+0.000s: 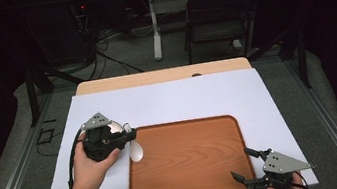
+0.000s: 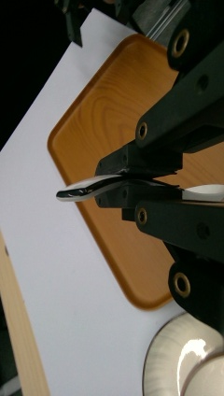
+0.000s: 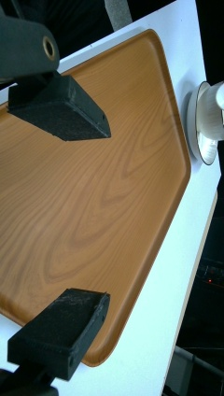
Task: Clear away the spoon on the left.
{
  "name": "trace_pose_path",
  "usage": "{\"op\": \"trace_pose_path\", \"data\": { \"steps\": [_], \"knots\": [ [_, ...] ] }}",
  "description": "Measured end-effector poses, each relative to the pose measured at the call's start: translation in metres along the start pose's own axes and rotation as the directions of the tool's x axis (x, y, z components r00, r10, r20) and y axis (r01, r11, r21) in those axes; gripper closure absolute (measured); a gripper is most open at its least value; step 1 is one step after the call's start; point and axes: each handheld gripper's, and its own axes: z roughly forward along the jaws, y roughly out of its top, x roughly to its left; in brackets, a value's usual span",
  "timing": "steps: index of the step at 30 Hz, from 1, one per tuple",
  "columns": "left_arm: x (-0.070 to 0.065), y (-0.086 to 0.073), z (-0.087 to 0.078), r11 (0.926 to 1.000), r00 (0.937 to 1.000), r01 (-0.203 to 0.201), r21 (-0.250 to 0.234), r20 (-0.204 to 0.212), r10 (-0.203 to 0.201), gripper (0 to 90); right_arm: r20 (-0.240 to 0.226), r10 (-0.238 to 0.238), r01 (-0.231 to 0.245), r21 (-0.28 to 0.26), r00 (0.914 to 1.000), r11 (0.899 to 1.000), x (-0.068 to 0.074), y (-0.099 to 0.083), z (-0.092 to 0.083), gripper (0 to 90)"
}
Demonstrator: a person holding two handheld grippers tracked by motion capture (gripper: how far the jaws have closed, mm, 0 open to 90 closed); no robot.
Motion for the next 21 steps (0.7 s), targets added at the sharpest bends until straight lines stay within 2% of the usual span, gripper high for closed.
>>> {"op": "trace_pose_path", "data": {
  "steps": [7,13,15,18,21],
  "knots": [
    [-0.009,-0.002,0.014,0.9985,0.9992,-0.006,0.054,0.04,0.004,85.4,0.001,0.001,-0.001,0.0,1.0,1.0,0.0,0.0,0.0,16.5],
    [-0.009,-0.004,0.023,0.992,0.997,0.028,0.123,0.067,-0.037,85.4,0.0,0.001,-0.001,0.0,1.0,1.0,0.0,0.0,0.0,16.5],
    [-0.006,-0.004,0.026,0.9842,0.9948,0.052,0.169,0.077,-0.066,85.3,0.0,-0.002,0.002,-0.001,1.0,1.0,0.0,0.0,0.0,16.5],
    [0.0,-0.007,0.032,0.9711,0.9923,0.085,0.223,0.07,-0.103,85.3,0.0,0.001,-0.001,0.0,1.0,1.0,0.0,0.0,0.0,16.5],
    [0.006,-0.011,0.036,0.9583,0.9864,0.126,0.257,0.07,-0.148,85.3,0.0,0.001,-0.001,0.001,1.0,1.0,0.0,0.0,0.0,16.5]
  ]
}}
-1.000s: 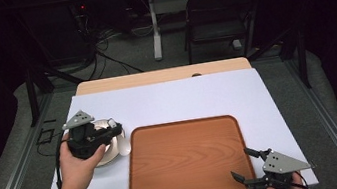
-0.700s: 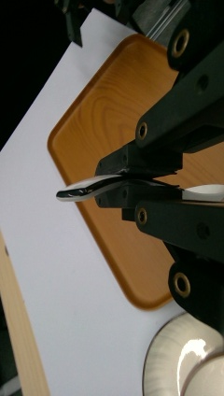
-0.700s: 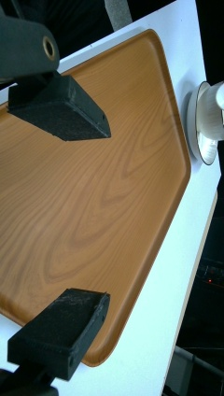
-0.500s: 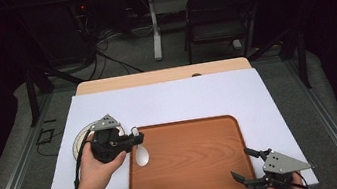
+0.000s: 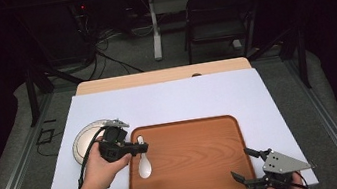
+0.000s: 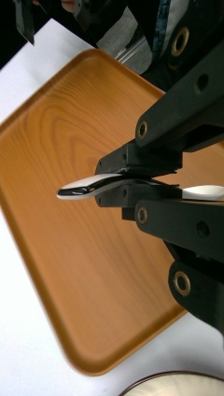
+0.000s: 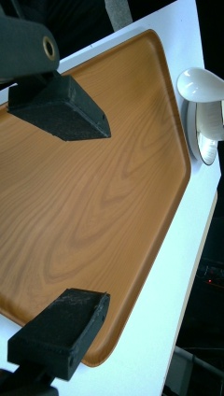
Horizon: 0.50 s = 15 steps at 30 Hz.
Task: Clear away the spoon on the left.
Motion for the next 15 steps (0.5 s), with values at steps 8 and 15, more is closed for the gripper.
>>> {"op": "trace_pose_path", "data": {
  "steps": [8,15],
  "knots": [
    [0.008,-0.005,0.013,0.9975,0.998,0.053,0.048,0.033,-0.054,85.3,-0.001,-0.002,0.002,-0.001,1.0,1.0,0.0,0.0,0.0,16.5],
    [0.011,-0.008,0.022,0.9949,0.9967,0.071,0.071,0.034,-0.074,85.3,-0.001,-0.003,0.003,0.0,1.0,1.0,0.0,0.0,0.0,16.5]
  ]
}}
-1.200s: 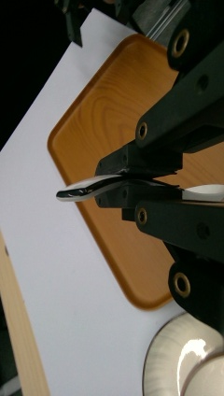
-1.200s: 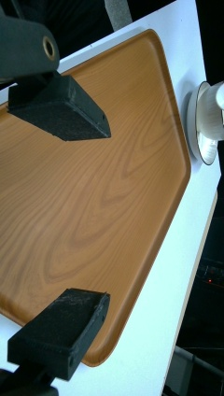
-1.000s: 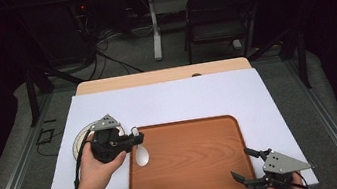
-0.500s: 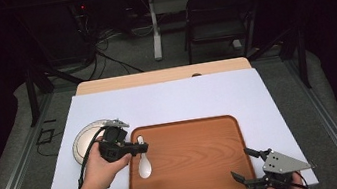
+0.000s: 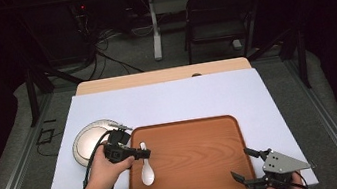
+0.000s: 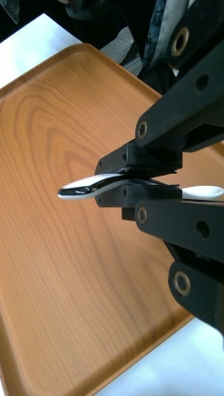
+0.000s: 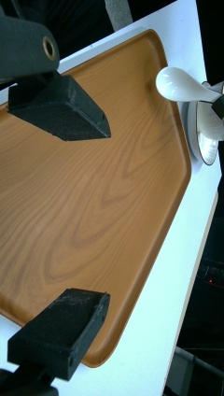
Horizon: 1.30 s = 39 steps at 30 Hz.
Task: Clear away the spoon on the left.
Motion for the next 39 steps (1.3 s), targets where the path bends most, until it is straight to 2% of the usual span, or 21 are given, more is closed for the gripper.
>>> {"op": "trace_pose_path", "data": {
  "steps": [12,19,25,26,28,30,36,37,39],
  "knots": [
    [0.008,-0.002,0.012,0.9996,0.9997,0.026,0.012,0.001,-0.026,85.1,0.0,0.001,-0.001,0.0,1.0,1.0,0.0,0.0,0.0,16.5],
    [0.017,0.0,0.018,0.9972,0.9972,0.075,-0.007,0.01,-0.074,84.3,-0.001,0.001,-0.001,0.001,1.0,1.0,0.0,0.0,0.0,16.5],
    [0.026,0.0,0.025,0.9869,0.9874,0.158,-0.034,0.012,-0.158,82.5,-0.001,0.006,-0.006,0.001,1.0,1.0,0.0,0.0,0.0,16.5],
    [0.027,0.0,0.027,0.9824,0.9833,0.182,-0.04,0.009,-0.182,82.2,-0.001,0.007,-0.007,0.001,1.0,1.0,0.0,0.0,0.0,16.5],
    [0.03,0.0,0.029,0.9813,0.9818,0.19,-0.033,0.011,-0.19,81.8,-0.002,0.007,-0.007,0.0,1.0,1.0,0.0,0.0,0.0,16.5],
    [0.032,0.001,0.031,0.9734,0.9742,0.226,-0.04,0.02,-0.225,82.0,-0.001,0.003,-0.003,-0.001,1.0,1.0,-0.001,0.0,0.0,16.5],
    [0.036,0.0,0.035,0.9657,0.9667,0.256,-0.044,0.019,-0.255,81.2,-0.002,0.004,-0.004,0.001,1.0,1.0,-0.001,0.0,0.001,16.5],
    [0.037,0.0,0.037,0.9594,0.9607,0.277,-0.051,0.024,-0.277,81.1,-0.001,0.002,-0.002,0.0,1.0,1.0,0.0,0.0,0.0,16.5],
    [0.039,-0.001,0.039,0.9562,0.9576,0.288,-0.051,0.022,-0.287,80.9,-0.001,0.001,-0.001,-0.003,1.0,1.0,0.0,0.0,0.0,16.5]
  ]
}}
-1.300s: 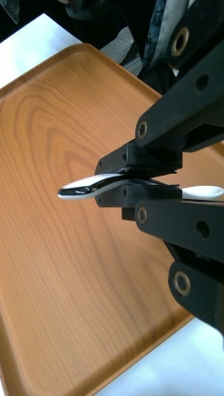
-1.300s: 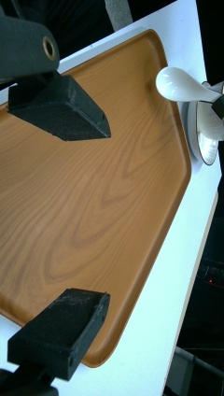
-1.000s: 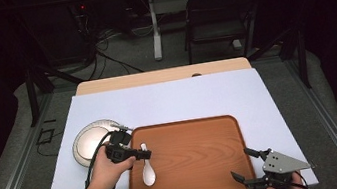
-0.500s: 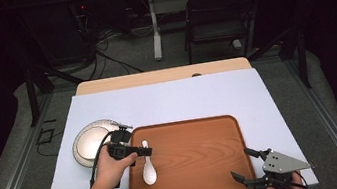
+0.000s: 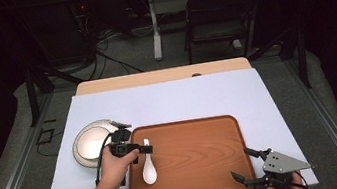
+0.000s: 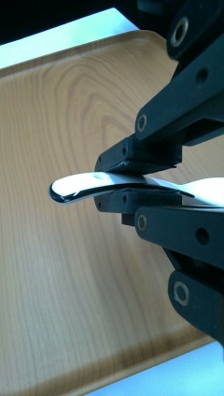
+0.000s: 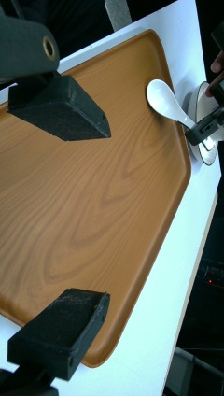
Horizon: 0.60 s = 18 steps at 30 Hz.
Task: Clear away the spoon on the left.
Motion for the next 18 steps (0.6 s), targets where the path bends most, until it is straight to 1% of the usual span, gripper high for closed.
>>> {"op": "trace_pose_path", "data": {
  "steps": [3,4,8,11,12,14,18],
  "knots": [
    [0.001,-0.001,0.003,0.9999,0.9996,0.013,-0.006,-0.025,-0.013,80.2,0.0,-0.001,0.001,0.0,1.0,1.0,0.0,0.0,0.0,16.5],
    [0.001,-0.002,0.005,0.9997,0.9993,0.023,-0.013,-0.028,-0.023,80.0,-0.001,-0.001,0.001,0.0,1.0,1.0,0.0,0.0,0.0,16.5],
    [0.003,-0.003,0.009,0.999,0.9982,0.043,-0.015,-0.041,-0.043,79.8,0.0,-0.001,0.001,0.0,1.0,1.0,0.0,0.0,0.0,16.5],
    [0.004,-0.004,0.012,0.9983,0.9975,0.057,-0.012,-0.042,-0.058,79.7,0.0,0.0,0.0,0.0,1.0,1.0,0.0,0.0,0.0,16.5],
    [0.005,-0.004,0.013,0.9975,0.9967,0.069,-0.015,-0.042,-0.07,79.5,0.0,0.0,0.0,0.0,1.0,1.0,0.0,0.0,0.0,16.5],
    [0.007,-0.004,0.015,0.9968,0.9957,0.079,-0.013,-0.046,-0.08,79.0,0.0,-0.001,0.001,0.0,1.0,1.0,0.0,0.0,0.0,16.5],
    [0.012,-0.005,0.018,0.9933,0.9926,0.114,-0.016,-0.04,-0.115,77.7,0.0,-0.001,0.001,-0.001,1.0,1.0,0.0,0.0,0.0,16.5]
  ]
}}
